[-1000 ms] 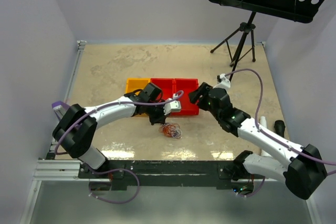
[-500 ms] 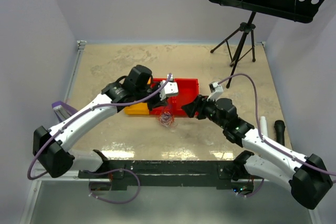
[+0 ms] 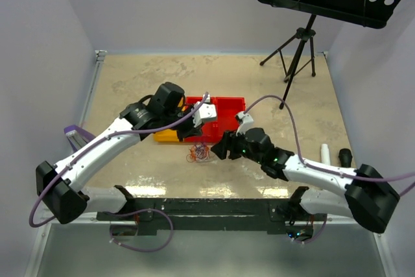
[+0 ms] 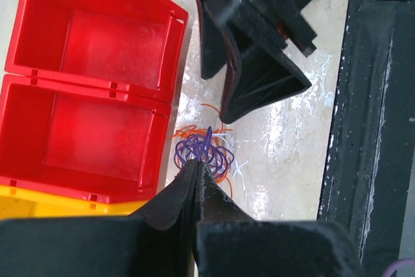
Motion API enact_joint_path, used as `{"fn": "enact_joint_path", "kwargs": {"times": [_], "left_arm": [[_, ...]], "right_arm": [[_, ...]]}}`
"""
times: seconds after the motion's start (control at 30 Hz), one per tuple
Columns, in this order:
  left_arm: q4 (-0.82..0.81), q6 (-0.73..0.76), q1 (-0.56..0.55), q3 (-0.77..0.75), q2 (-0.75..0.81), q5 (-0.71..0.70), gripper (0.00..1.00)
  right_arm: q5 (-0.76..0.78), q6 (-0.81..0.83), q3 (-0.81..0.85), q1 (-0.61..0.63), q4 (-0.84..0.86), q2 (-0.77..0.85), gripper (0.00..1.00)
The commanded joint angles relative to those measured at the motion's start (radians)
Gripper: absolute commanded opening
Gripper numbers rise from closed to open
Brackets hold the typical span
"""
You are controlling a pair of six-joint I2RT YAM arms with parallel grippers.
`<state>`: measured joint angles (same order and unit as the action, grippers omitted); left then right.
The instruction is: Untangle the cables
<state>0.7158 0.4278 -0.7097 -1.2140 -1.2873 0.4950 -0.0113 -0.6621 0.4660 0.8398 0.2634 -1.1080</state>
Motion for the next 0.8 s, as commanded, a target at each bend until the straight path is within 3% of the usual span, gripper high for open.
{"fn": "enact_joint_path", "kwargs": {"times": [0.0,0.5,0.77], "left_arm": [[0.005,0.003,-0.004,0.039,0.078,-0.055,0.0],[-0.016,0.068,0.01,0.225,0.195,-0.24,0.0],[-0.039,0.06,0.013,0.271,0.218,-0.254,0.0]], "right_arm": [[0.066,-0.056,-0.015,0.054,0.1,-0.09,0.63],[0.106,-0.05,0.141,0.13,0.227,-0.4,0.58],[0.125,-0.074,0.187,0.145,0.283,-0.515,0.47]]}}
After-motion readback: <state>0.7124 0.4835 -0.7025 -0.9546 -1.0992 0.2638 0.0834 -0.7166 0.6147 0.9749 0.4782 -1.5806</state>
